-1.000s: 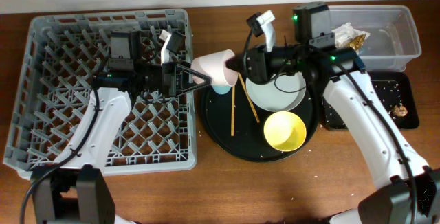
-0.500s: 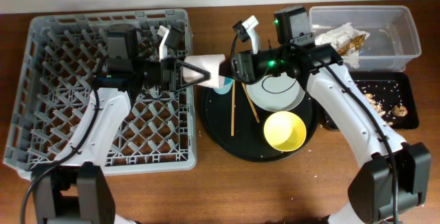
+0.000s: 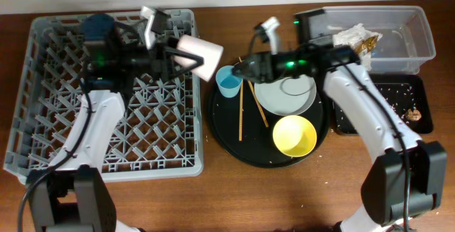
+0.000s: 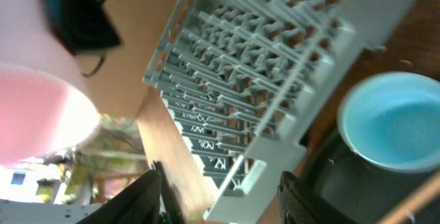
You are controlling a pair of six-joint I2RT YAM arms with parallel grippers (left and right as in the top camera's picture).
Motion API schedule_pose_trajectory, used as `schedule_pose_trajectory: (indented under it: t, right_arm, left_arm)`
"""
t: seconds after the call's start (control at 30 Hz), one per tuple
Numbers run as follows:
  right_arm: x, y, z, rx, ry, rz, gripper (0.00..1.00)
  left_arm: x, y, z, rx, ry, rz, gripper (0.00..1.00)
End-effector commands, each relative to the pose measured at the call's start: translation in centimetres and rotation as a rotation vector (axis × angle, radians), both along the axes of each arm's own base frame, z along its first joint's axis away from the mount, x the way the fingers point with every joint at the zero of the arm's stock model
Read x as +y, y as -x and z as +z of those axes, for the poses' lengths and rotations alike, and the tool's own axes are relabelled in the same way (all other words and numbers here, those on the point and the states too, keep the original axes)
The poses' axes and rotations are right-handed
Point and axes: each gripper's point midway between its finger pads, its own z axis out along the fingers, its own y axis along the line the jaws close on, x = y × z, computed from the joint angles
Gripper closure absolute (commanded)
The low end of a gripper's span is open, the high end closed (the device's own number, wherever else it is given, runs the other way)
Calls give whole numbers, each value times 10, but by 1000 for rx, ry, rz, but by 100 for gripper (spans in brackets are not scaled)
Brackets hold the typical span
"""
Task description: Sort waste into correct bins and load items into the dishwasher rack
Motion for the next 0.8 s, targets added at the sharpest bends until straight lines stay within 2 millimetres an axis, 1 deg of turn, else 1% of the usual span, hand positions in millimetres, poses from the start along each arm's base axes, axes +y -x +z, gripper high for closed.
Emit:
schedule_pose_trajectory:
  t: [0.0, 0.07, 0.1, 0.13, 0.17, 0.2, 0.23, 0.27, 0.33, 0.37, 0.4, 0.43, 0.47, 0.53, 0.57, 0.6, 0.63, 0.67, 0.73, 0.77]
  right_arm:
    - [-35, -10, -2, 46, -40, -55, 43]
    - [-51, -13, -7, 48, -22, -82, 42]
    - [-57, -15, -18, 64, 41, -118, 39]
    - [-61, -16, -26, 75, 84, -141, 39]
    - [-65, -17, -31, 84, 116, -160, 38]
    - [-67, -17, -34, 87, 132, -169, 38]
    - [-67, -18, -34, 86, 135, -171, 38]
    - [-67, -18, -34, 86, 136, -172, 38]
    - [-70, -18, -39, 96, 162, -186, 37]
    - [-72, -18, -41, 100, 178, -195, 36]
    - [-74, -18, -43, 101, 191, -202, 36]
    - [-76, -19, -45, 101, 205, -210, 36]
    - [-76, -20, -46, 101, 209, -213, 36]
    - [-77, -20, -46, 100, 212, -215, 35]
    - [-77, -20, -46, 100, 214, -216, 35]
    - [-77, -20, -46, 102, 215, -216, 35]
    - [-77, -18, -47, 111, 217, -215, 35]
    - [-79, -16, -50, 125, 232, -221, 35]
    - [-83, -12, -56, 154, 263, -232, 35]
    - [-83, -12, -57, 157, 264, -231, 35]
  left_arm:
    - [17, -1, 20, 6, 2, 22, 51]
    - [22, -2, 26, -30, 1, 36, 51]
    - [25, -4, 29, -66, -1, 48, 51]
    - [34, -12, 31, -70, 5, 103, 51]
    - [47, -30, 32, -58, 18, 213, 51]
    - [60, -48, 30, -3, 32, 324, 51]
    - [78, -74, 16, 132, 41, 487, 51]
    - [95, -94, -10, 290, 23, 643, 51]
    - [102, -99, -32, 300, -46, 712, 52]
    - [110, -99, -57, 352, -130, 779, 52]
    - [116, -97, -76, 388, -207, 835, 52]
    - [121, -90, -96, 406, -330, 906, 52]
    - [124, -81, -105, 404, -448, 953, 52]
    - [120, -43, -102, 362, -751, 984, 52]
    - [118, -22, -103, 359, -900, 996, 52]
    - [107, -1, -112, 351, -1038, 979, 51]
    - [99, 11, -121, 353, -1112, 949, 51]
    - [90, 27, -135, 364, -1219, 911, 52]
    - [90, 48, -159, 443, -1361, 904, 51]
    - [97, 55, -172, 511, -1416, 931, 51]
